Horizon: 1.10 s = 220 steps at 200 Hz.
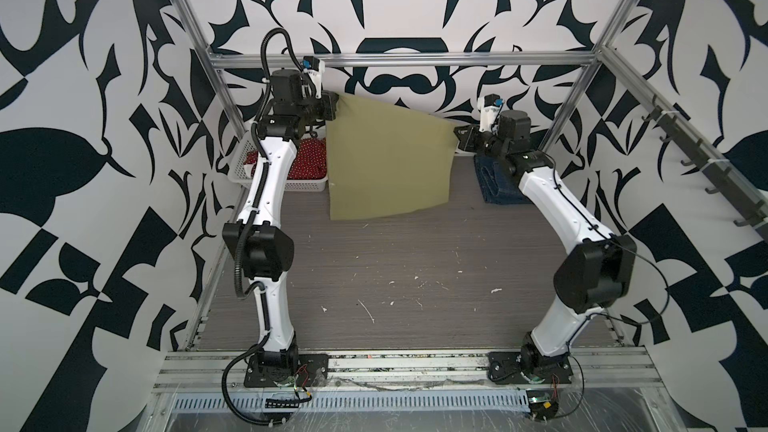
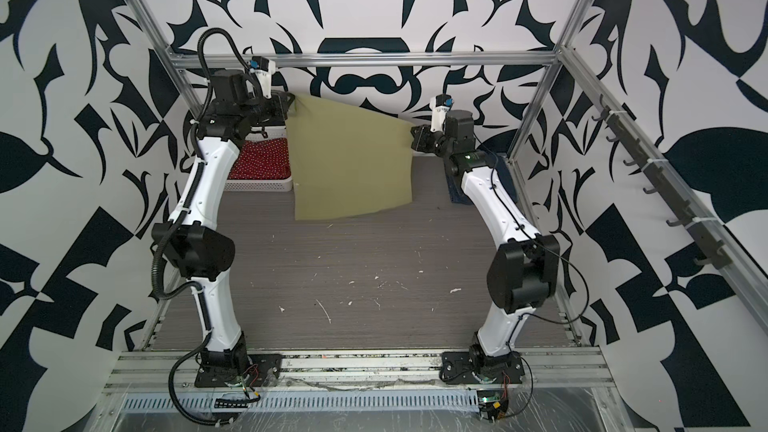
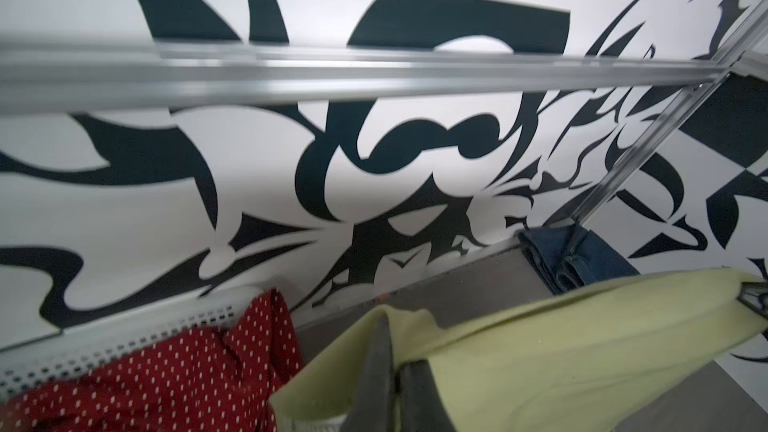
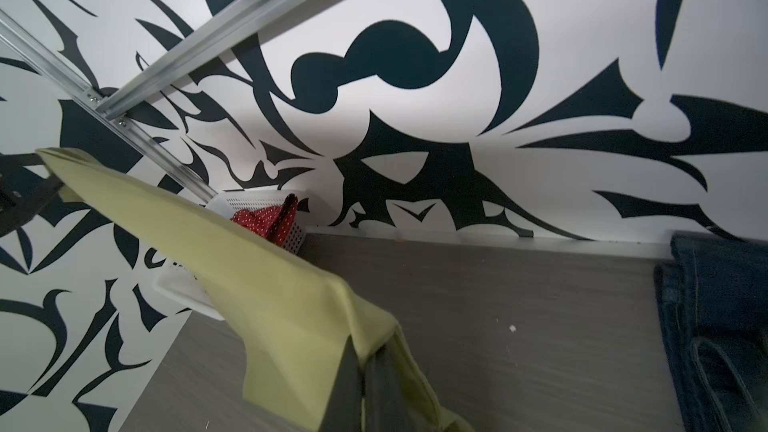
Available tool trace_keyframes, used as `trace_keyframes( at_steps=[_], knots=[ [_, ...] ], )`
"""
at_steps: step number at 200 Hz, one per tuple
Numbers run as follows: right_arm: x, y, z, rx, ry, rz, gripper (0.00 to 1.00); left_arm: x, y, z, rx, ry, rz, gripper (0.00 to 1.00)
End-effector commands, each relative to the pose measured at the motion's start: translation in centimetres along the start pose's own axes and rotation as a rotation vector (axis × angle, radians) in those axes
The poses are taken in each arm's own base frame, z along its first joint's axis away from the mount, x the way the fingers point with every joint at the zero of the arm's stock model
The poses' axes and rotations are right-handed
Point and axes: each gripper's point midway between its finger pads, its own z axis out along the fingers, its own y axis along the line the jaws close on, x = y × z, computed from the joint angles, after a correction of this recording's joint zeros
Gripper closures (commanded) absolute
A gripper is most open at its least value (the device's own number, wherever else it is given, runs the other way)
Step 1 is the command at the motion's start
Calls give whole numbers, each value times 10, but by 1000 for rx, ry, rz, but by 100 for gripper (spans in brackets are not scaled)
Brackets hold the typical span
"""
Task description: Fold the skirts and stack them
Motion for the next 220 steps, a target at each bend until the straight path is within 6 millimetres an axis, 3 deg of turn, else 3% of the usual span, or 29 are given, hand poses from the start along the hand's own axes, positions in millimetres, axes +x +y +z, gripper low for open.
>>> trace_keyframes(
  at_steps=[1,26,47,58,72,76,88,97,105,117,129,141,155,173,190,220],
  knots=[
    [-82,43,-33,-104,-218,-83,100,-57,-27,-35,46,-125,51,96],
    [-89,52,-47,-128,-256,-106,100,-64,-51,-53,85,-147,75,95],
    [-65,49,-58,-129,-236,-100,100,-34,-80,-65,124,-117,115,93],
    [-43,46,-66,-134,-208,-101,97,0,-97,-71,146,-82,137,88],
    [3,31,-75,-104,-144,-74,96,52,-116,-81,163,-43,154,82],
    [15,27,-80,-95,-131,-66,95,74,-119,-83,163,-14,146,81],
    [56,13,-96,-48,-80,-35,86,124,-133,-94,174,36,133,74],
    [92,1,-109,-10,-28,-8,74,169,-140,-102,178,101,115,70],
    [122,-9,-123,30,12,25,66,204,-146,-110,181,156,99,61],
    [153,-14,-150,60,39,65,55,239,-155,-130,195,206,77,41],
    [174,-11,-177,69,72,94,52,265,-156,-150,184,267,46,32],
    [185,-5,-202,73,82,100,46,275,-152,-170,153,281,22,28],
    [186,8,-222,39,62,109,42,269,-141,-188,88,233,9,17],
    [185,5,-230,75,57,83,38,261,-135,-196,56,170,22,7],
    [183,-16,-216,180,100,82,38,262,-123,-181,29,196,13,4],
    [193,-48,-167,287,236,173,37,279,-100,-124,9,362,-74,5]
  ],
)
